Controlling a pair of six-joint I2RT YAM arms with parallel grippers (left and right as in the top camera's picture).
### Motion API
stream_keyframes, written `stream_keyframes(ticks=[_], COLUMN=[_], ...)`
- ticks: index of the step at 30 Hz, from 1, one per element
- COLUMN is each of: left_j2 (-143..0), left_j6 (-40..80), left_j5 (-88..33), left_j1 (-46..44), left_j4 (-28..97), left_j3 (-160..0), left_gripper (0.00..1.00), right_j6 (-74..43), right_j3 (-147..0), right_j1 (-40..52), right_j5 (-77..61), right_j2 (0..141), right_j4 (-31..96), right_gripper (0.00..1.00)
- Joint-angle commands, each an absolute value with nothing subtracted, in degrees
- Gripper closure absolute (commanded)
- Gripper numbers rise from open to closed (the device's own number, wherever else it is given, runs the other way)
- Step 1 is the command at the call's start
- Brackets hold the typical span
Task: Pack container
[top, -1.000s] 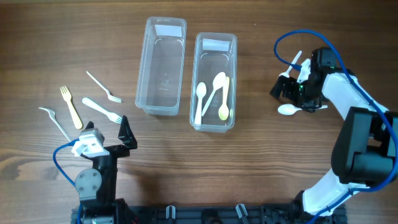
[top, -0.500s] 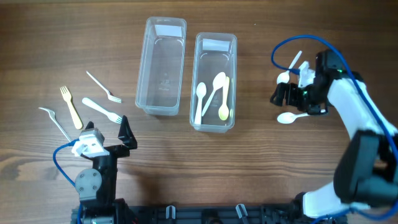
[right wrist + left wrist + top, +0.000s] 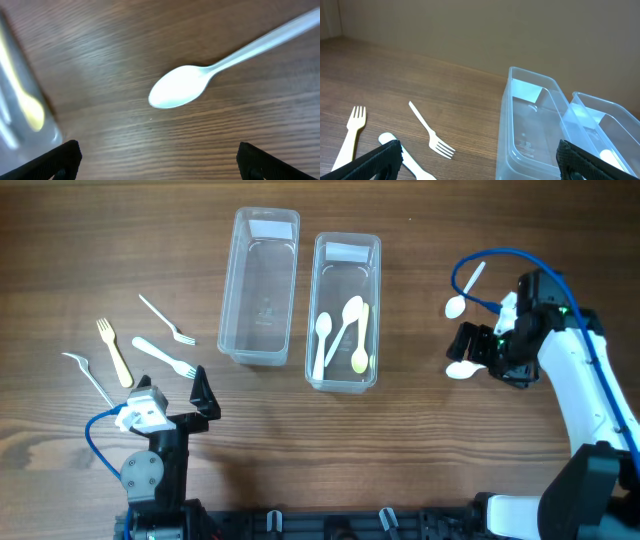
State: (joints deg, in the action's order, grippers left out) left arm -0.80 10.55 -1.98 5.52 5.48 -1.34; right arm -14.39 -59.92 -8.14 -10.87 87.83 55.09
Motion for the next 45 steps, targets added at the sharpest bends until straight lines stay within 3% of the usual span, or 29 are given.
stream_keyframes(ticks=[1,8,16,25,29,37,45], left_j2=[-0.4,-0.4,-0.4,-0.4,-0.4,-0.4,-0.4], left_j6=[9.4,9.4,9.4,9.4,9.4,9.4,9.4], left_j5=[-2.0,-2.0,-2.0,-2.0,-2.0,-2.0,-2.0], left_j1=[5.4,5.4,5.4,5.4,5.4,5.4,5.4], left_j4=[5.4,5.4,5.4,5.3,5.4,5.4,5.4], left_j3=[-0.9,-0.9,-0.9,-0.9,-0.9,-0.9,-0.9], left_gripper=[0.0,0.0,0.0,0.0,0.0,0.0,0.0], right_j6=[-26.1,-45.3,-59.5,-64.8,-63.8,-45.7,-34.2], right_j3=[-55.5,-47.4,-46.5,-46.4,-46.4,-46.4,-46.4], right_j1=[-8.2,-8.2,-8.4,-10.2,-12.8,-13.6,-13.6], right_j5=[-8.5,-6.2,4.1,5.4,5.1,-0.6,-16.1], right_j2=[87.1,87.1,87.2,90.1,93.9,98.2,98.2], right_j4=[51.3,36.4,33.8,28.3,26.5,12.4,3.2], right_gripper=[0.0,0.0,0.0,0.0,0.0,0.0,0.0])
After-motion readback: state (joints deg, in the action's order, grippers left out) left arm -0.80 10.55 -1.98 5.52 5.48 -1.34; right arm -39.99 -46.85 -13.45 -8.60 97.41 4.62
